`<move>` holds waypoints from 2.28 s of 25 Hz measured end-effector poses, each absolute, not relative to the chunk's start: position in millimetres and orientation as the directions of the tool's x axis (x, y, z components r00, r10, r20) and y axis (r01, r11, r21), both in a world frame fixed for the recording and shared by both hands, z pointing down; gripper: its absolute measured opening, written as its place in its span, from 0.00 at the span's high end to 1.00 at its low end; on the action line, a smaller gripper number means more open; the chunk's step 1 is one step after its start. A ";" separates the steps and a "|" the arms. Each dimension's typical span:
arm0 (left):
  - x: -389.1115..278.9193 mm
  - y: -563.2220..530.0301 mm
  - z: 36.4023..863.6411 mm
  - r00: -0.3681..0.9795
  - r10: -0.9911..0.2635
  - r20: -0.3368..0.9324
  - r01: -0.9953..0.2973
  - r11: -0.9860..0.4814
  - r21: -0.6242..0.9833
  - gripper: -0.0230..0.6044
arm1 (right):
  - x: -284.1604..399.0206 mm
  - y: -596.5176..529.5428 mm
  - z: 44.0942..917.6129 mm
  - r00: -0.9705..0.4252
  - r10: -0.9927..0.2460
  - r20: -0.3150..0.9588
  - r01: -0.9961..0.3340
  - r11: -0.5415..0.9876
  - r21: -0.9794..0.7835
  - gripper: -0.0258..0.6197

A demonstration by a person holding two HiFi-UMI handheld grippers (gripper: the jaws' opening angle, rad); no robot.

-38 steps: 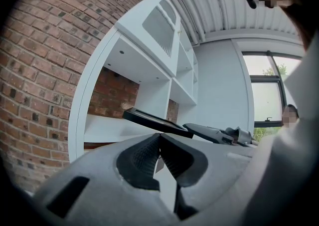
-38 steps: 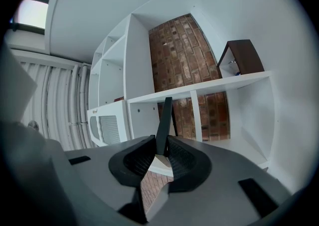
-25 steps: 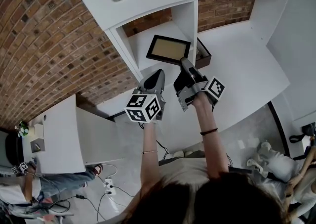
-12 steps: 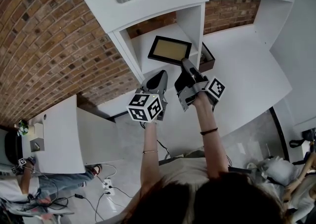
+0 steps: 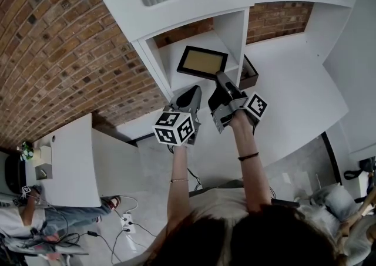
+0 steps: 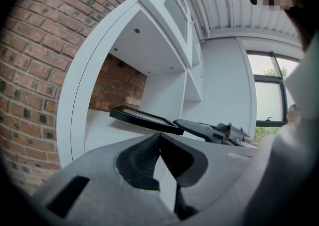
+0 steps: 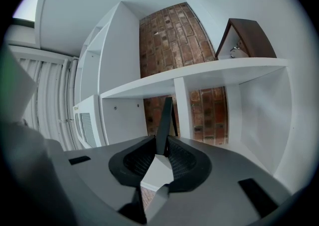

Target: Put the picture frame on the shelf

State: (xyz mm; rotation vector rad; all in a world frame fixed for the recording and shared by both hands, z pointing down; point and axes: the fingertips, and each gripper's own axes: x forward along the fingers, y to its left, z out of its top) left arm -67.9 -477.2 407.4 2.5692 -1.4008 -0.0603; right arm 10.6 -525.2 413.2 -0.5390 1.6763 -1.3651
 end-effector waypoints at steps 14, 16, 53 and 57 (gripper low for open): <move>-66.6 -483.9 415.7 0.556 -0.826 0.090 -0.822 -0.531 0.207 0.95 | 6.8 -533.6 421.5 -0.526 -0.780 -0.339 0.187 0.283 -0.941 0.85; -67.4 -484.3 416.2 0.556 -0.826 0.094 -0.822 -0.529 0.209 0.95 | 5.0 -533.9 422.9 -0.530 -0.780 -0.334 0.187 0.276 -0.943 0.85; -71.0 -484.7 419.3 0.549 -0.830 0.102 -0.826 -0.520 0.215 0.95 | 3.2 -534.9 422.1 -0.537 -0.779 -0.324 0.147 0.291 -0.945 0.85; -72.1 -483.7 418.1 0.546 -0.832 0.102 -0.829 -0.517 0.215 0.95 | 2.4 -534.7 420.5 -0.540 -0.775 -0.328 0.144 0.299 -0.943 0.85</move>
